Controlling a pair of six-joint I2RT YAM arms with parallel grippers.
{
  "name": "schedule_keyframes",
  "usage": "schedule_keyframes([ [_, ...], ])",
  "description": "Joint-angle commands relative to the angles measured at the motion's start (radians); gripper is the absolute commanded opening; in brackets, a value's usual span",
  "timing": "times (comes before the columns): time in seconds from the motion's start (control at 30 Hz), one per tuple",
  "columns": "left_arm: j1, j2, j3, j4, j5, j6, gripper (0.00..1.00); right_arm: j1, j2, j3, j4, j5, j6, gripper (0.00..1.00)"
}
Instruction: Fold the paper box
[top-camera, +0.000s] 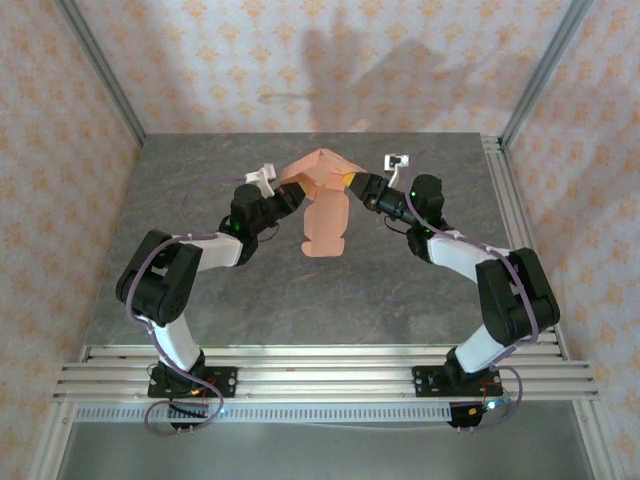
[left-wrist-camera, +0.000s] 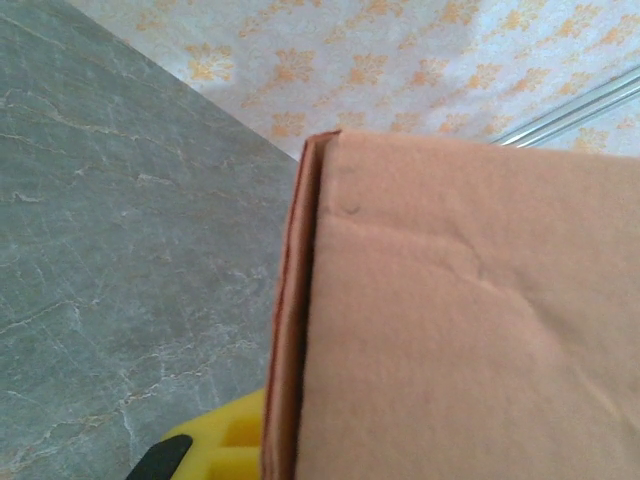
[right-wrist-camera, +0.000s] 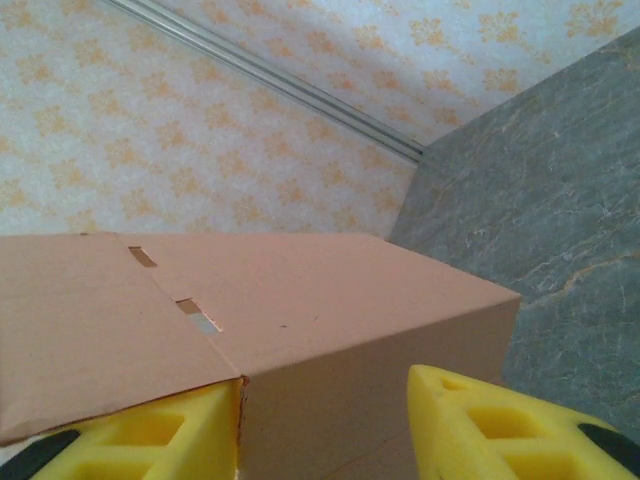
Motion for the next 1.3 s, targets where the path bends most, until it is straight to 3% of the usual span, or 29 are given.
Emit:
schedule_keyframes([
  [0.0, -0.009, -0.003, 0.028, 0.022, -0.002, 0.027, 0.0, 0.006, 0.013, 0.032, 0.004, -0.008, -0.025, 0.42],
  [0.2, -0.012, -0.023, 0.02, -0.017, -0.036, 0.069, 0.0, 0.006, -0.003, 0.04, -0.129, 0.041, -0.079, 0.24],
  [0.5, -0.104, -0.159, 0.034, -0.244, -0.289, 0.267, 0.0, 0.008, -0.047, 0.056, -0.408, 0.174, -0.214, 0.01],
  [0.63, -0.104, -0.168, 0.022, -0.24, -0.328, 0.262, 0.0, 0.008, -0.054, 0.052, -0.403, 0.187, -0.217, 0.0],
  [0.67, -0.104, -0.166, 0.019, -0.237, -0.334, 0.258, 0.0, 0.008, -0.055, 0.05, -0.395, 0.187, -0.213, 0.06],
  [0.73, -0.104, -0.164, 0.013, -0.228, -0.345, 0.247, 0.0, 0.007, -0.055, 0.045, -0.381, 0.186, -0.205, 0.29],
  [0.87, -0.104, -0.162, 0.003, -0.214, -0.367, 0.23, 0.0, 0.008, -0.046, 0.035, -0.362, 0.177, -0.194, 0.37],
  [0.97, -0.104, -0.16, 0.006, -0.214, -0.362, 0.229, 0.0, 0.008, -0.035, 0.032, -0.344, 0.163, -0.178, 0.32],
  [1.13, -0.104, -0.161, 0.007, -0.227, -0.373, 0.237, 0.0, 0.007, -0.033, 0.026, -0.331, 0.167, -0.167, 0.01],
  [1.23, -0.104, -0.161, 0.007, -0.235, -0.38, 0.242, 0.0, 0.008, -0.035, 0.027, -0.329, 0.167, -0.169, 0.0],
  [1.27, -0.104, -0.16, 0.005, -0.238, -0.382, 0.242, 0.0, 0.007, -0.036, 0.026, -0.326, 0.166, -0.172, 0.08],
])
